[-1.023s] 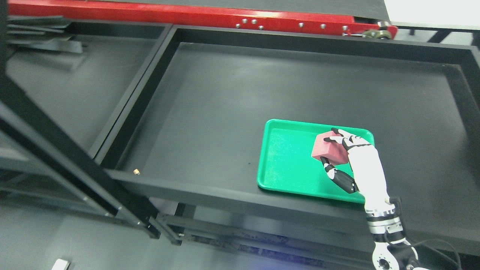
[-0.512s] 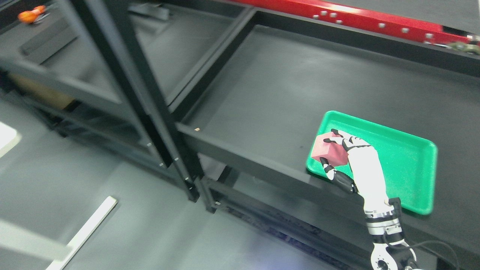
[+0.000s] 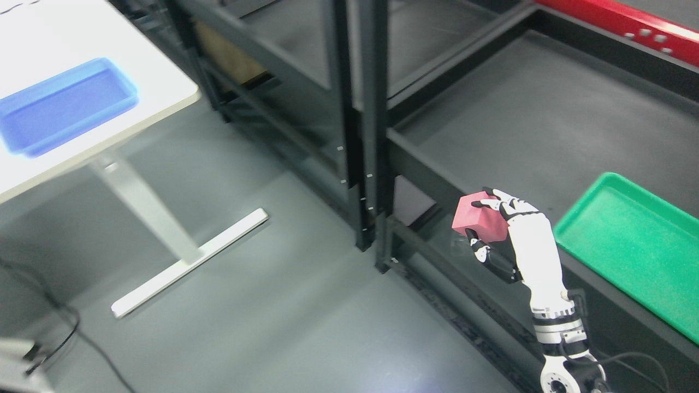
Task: Pick pink block from left shelf to tray
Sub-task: 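Carry the held pink block while turning toward the blue tray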
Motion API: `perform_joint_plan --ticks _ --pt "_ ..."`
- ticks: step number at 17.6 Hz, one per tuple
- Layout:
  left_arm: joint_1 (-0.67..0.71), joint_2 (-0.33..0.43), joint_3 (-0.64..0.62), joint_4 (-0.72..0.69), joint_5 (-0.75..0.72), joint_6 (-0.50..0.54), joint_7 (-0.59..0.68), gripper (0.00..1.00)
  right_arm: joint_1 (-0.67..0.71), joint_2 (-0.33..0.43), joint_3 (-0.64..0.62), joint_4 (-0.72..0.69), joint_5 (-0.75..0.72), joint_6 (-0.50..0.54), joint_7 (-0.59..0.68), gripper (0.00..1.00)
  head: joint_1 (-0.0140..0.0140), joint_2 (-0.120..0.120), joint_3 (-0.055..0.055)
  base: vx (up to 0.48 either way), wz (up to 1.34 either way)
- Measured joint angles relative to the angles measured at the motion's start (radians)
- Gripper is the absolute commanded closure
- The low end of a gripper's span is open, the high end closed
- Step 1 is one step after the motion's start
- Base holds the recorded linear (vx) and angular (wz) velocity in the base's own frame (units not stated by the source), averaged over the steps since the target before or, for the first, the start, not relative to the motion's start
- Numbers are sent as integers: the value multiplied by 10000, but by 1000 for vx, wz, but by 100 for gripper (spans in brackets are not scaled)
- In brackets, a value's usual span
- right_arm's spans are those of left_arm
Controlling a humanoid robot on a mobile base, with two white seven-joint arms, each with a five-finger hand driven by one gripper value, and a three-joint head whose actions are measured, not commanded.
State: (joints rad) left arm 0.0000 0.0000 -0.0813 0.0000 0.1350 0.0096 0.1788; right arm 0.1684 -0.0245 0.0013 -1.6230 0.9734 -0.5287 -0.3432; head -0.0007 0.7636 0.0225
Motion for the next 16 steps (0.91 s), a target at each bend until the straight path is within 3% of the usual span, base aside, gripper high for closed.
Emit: perform_joint_plan --ticks 8,16 --pt "3 0 0 0 0 0 0 0 46 -36 -7 -49 -370 -651 338 95 0 2 0 -167 819" --pt "-1 0 0 0 0 0 0 0 38 73 -11 -70 -504 -765 449 95 0 2 0 22 462"
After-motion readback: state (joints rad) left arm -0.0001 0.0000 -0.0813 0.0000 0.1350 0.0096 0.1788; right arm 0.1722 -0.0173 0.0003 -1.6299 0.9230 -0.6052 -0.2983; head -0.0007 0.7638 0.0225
